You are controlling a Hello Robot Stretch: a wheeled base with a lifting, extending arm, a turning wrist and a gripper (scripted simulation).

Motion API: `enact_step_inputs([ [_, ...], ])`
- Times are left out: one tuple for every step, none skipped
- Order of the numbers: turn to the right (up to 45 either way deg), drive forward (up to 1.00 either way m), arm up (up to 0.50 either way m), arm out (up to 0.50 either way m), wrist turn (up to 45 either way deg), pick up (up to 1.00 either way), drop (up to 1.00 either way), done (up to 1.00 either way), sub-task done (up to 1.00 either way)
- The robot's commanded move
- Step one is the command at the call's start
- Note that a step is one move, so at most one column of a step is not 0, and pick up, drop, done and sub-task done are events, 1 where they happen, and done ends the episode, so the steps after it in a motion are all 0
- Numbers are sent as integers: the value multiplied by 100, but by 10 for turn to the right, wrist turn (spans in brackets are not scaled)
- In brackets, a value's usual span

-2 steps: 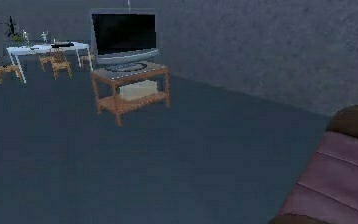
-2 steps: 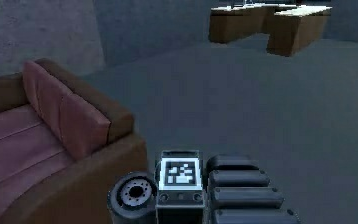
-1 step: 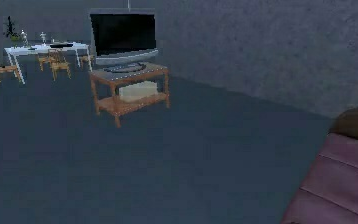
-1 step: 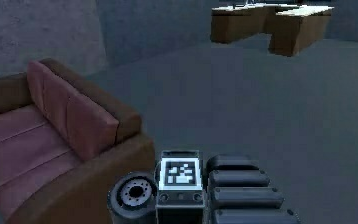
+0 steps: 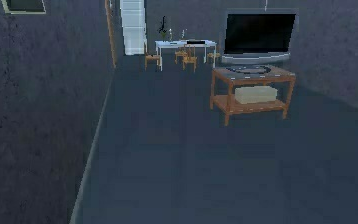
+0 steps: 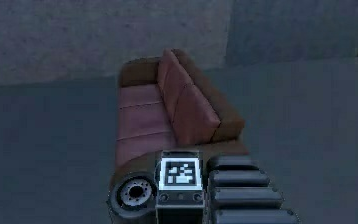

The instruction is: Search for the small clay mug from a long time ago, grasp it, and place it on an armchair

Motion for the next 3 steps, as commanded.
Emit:
enact_step_inputs([
  [0, 100, 0, 0, 0, 0, 0, 0, 0],
  [0, 100, 0, 0, 0, 0, 0, 0, 0],
  [0, 100, 0, 0, 0, 0, 0, 0, 0],
])
